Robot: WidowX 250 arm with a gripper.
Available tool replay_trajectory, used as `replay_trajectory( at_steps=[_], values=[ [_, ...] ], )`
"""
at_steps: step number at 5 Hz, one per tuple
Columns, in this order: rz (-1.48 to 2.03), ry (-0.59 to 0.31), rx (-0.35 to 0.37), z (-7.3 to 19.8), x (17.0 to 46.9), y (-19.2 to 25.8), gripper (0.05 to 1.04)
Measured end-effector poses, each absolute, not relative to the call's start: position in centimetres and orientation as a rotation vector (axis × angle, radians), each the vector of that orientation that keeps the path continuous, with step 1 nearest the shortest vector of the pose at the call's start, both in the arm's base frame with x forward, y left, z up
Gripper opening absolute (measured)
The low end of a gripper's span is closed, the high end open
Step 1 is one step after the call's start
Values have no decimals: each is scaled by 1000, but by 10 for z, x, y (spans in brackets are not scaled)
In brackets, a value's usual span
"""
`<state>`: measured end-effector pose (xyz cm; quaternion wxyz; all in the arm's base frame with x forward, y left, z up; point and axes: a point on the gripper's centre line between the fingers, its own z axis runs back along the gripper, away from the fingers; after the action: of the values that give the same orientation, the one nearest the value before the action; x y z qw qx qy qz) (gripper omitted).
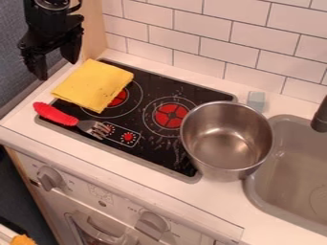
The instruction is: Move the yellow cloth on the left burner to the right burner
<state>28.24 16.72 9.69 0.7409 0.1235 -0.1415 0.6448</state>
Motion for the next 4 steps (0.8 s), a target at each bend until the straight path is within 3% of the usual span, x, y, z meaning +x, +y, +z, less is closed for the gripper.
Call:
replay_trajectory(
  at_steps=[1, 4],
  values=[
    [1414, -275, 274, 87, 281, 166, 1000],
    [1454, -248, 183, 74, 318, 162, 1000]
  ],
)
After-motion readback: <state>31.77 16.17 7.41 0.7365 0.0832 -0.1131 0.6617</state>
